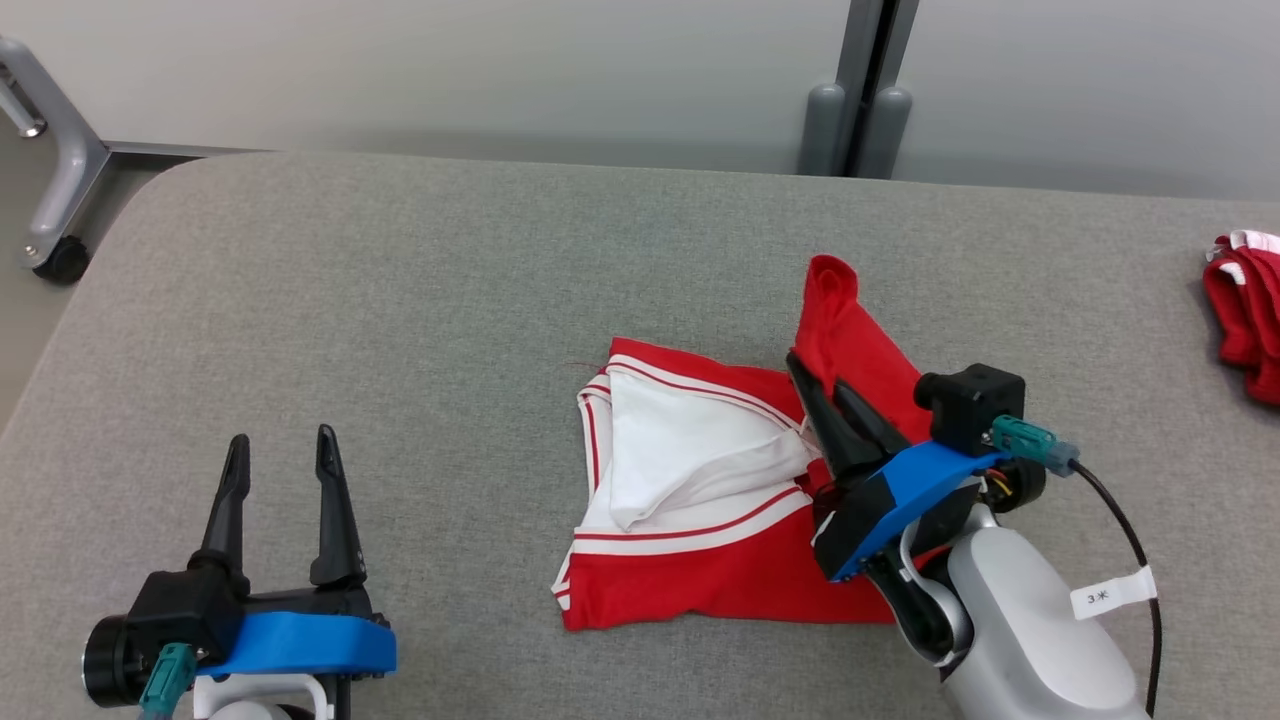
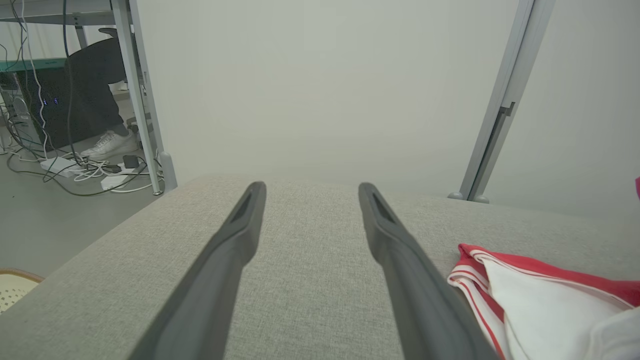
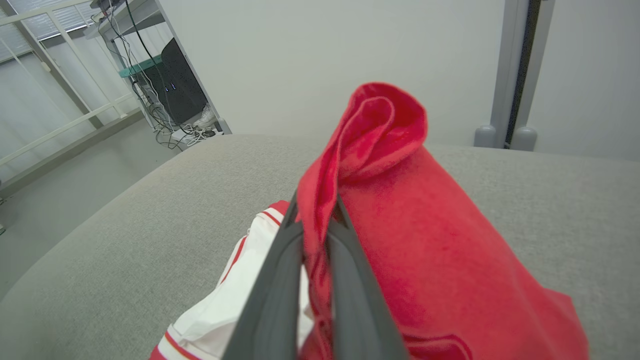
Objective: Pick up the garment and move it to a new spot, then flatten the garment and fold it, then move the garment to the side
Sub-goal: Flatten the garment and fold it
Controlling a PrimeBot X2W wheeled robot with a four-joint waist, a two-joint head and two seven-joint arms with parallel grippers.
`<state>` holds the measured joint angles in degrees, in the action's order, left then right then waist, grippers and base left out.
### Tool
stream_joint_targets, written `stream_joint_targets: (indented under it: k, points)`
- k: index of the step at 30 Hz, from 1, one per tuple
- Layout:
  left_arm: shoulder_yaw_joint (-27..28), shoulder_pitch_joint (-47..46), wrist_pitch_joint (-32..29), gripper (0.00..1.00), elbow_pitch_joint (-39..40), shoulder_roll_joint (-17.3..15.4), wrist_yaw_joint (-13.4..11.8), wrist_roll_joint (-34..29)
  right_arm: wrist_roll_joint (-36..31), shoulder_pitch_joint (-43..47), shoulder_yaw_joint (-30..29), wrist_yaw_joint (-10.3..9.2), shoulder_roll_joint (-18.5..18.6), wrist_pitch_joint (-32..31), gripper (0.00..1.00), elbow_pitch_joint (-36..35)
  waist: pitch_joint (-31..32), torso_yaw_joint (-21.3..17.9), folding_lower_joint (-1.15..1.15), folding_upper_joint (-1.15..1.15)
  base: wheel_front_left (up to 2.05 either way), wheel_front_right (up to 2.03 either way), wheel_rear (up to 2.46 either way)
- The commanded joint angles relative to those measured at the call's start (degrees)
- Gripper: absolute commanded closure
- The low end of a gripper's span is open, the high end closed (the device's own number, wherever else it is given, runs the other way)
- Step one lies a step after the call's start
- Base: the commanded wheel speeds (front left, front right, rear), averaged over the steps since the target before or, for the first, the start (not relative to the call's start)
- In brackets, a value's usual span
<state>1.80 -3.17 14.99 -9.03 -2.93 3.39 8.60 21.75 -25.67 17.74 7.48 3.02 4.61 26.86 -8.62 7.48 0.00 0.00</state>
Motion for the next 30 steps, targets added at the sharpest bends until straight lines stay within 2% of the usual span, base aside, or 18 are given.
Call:
stream_joint_targets:
  k: [1,10,17,18,19,20,26,30]
  points:
    - [-0.12,-0.89,0.27,0.00,-0.07,0.06,-0.01,0.16,1.38,-1.24,1.38,0.03,-0.13,0.57,1.00,0.41,-0.26,0.57,0.00,0.00,0.00,0.00,0.00]
    - [-2.10,-2.06,0.27,0.00,-0.88,0.06,0.11,0.76,8.10,-5.78,10.63,0.03,-0.09,3.31,1.00,6.10,-1.00,3.46,0.00,0.00,0.00,0.00,0.00]
    - [-3.41,-3.00,0.27,0.00,-1.36,0.06,0.13,1.19,11.91,-7.87,15.39,0.03,-0.08,4.76,1.00,11.07,-1.24,5.08,0.00,0.00,0.00,0.00,0.00]
    - [-3.46,-3.12,0.26,0.00,-1.42,0.06,0.09,1.29,12.08,-8.24,16.11,0.03,-0.07,4.87,0.76,12.02,-1.28,5.18,0.00,0.00,0.00,0.00,0.00]
    - [-3.55,-3.16,0.27,0.00,-1.47,0.07,0.02,1.37,12.81,-8.53,16.76,0.03,-0.08,5.24,0.24,12.61,-1.28,5.26,0.00,0.00,0.00,0.00,0.00]
    - [-3.59,-3.15,0.27,0.00,-1.54,0.07,-0.06,1.37,13.41,-8.80,17.37,0.03,-0.10,5.60,0.00,13.24,-1.28,5.28,0.00,0.00,0.00,0.00,0.00]
    - [-3.18,-2.85,0.26,0.00,-1.95,0.06,0.01,0.93,15.54,-10.72,20.22,0.03,-0.05,8.85,0.00,13.86,-0.56,3.65,0.00,0.00,0.00,0.00,0.00]
    - [-2.52,-2.24,0.27,0.00,-2.05,0.07,0.42,0.56,14.11,-11.36,18.39,0.03,-0.03,10.19,0.00,13.35,0.60,1.95,0.00,0.00,0.00,0.00,0.00]
